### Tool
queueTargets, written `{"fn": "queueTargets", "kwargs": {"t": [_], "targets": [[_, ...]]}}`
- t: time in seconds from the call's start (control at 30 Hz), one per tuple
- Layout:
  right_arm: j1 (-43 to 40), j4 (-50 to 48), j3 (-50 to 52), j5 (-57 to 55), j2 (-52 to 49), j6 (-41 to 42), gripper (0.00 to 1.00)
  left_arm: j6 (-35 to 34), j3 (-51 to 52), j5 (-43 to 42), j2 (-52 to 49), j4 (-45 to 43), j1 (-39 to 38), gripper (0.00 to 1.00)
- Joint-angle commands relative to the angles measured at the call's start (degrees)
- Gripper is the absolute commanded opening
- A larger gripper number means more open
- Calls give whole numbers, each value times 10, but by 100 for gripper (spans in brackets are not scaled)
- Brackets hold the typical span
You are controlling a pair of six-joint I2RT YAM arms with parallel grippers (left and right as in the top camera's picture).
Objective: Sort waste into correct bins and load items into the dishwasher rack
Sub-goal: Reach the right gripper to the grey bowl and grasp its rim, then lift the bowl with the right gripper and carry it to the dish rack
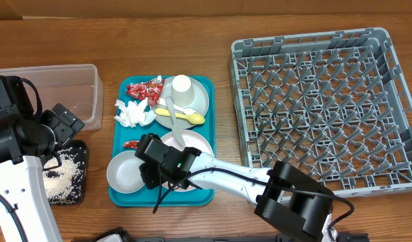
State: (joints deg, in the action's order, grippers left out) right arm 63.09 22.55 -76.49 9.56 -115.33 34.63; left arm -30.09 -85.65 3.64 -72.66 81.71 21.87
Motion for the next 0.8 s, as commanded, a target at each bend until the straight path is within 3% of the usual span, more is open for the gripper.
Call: {"fn": "queueTargets", "kwargs": {"t": [0.0,0.07,0.2,0.53,0.77], "targets": [[3,-3,-7,-6,-4,2,20,-8,-8,-3,0,1,3,100],[2,-2,-10,-5,-4,2,11,-8,-8,-3,0,1,3,100],[-11,22,-29,-5,-3,1,4,-8,-8,-3,0,1,3,100],[-85,127,-109,16,35,-16,4,-8,-8,-3,0,1,3,100],[-210,198,-139,-7,123,-48,4,-8,-8,-3,0,1,3,100]]}}
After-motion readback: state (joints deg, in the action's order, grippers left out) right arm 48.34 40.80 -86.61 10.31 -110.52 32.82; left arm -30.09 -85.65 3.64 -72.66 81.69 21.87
